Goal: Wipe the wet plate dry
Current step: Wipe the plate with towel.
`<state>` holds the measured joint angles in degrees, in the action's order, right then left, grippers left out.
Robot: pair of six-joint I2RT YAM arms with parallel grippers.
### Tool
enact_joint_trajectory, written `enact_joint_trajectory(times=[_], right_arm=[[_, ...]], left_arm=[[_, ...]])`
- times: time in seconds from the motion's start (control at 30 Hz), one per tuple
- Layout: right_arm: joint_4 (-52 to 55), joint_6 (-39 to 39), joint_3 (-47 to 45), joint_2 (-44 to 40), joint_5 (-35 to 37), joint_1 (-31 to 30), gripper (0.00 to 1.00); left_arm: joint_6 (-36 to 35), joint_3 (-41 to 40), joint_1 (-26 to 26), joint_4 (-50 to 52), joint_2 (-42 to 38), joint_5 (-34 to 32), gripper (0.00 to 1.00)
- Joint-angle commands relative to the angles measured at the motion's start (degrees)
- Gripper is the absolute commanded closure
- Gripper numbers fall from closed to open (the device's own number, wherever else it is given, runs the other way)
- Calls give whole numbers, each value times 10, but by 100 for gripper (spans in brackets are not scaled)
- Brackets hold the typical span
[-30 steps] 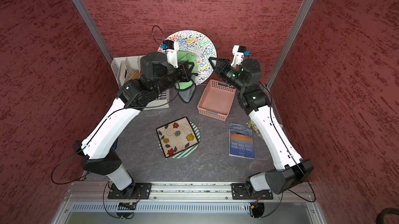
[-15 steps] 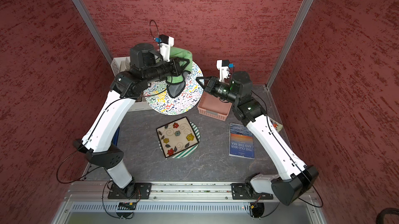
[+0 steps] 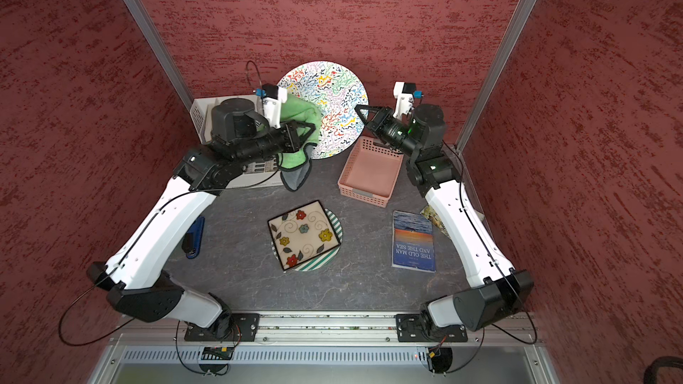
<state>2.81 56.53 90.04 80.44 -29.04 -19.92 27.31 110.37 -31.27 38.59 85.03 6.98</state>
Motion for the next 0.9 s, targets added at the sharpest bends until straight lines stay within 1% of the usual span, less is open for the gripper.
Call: enact_joint_trajectory(times=[0.0,0.07,0.13,0.2,0.23,0.3,0.37,0.47,0.53,0.6,0.67,0.7,0.73,0.77,0.87], right_arm=[[-102,-4,-28,-69,-66,-73,100],[-116,2,-66,-76,-60,-94,100],[-128,11,-82,-76,-51,-103,100],[-120,-3,-61,-69,-41,-102,100],[-101,-21,-35,-62,-33,-100,100],[-59,-40,31,-43,-20,-87,100],[-62,-21,83,-23,-17,-48,100],[-129,73,110,-13,-18,44,100],[-191,153,92,-18,-18,106,100],[-272,236,47,-27,-17,149,100],[-365,319,-8,-29,-18,164,100],[-409,348,-31,-27,-21,164,100],[-444,366,-49,-24,-27,163,100],[-473,380,-68,-21,-41,159,100],[-510,395,-99,-21,-61,147,100]], left_arm=[[34,-12,35,45,17,-99,100],[14,9,38,20,28,-59,100],[-5,45,35,1,56,17,100],[-28,89,19,-7,96,110,100],[-43,110,8,-7,110,141,100],[-73,141,-28,-11,128,161,100],[-64,139,-46,-39,125,165,100],[-1,97,-28,-126,89,171,100],[74,61,5,-182,53,167,100],[137,33,39,-245,25,166,100],[198,19,62,-304,8,169,100],[230,13,72,-336,4,173,100],[260,8,79,-377,4,178,100],[315,3,87,-429,9,185,100],[413,8,92,-536,35,197,100]])
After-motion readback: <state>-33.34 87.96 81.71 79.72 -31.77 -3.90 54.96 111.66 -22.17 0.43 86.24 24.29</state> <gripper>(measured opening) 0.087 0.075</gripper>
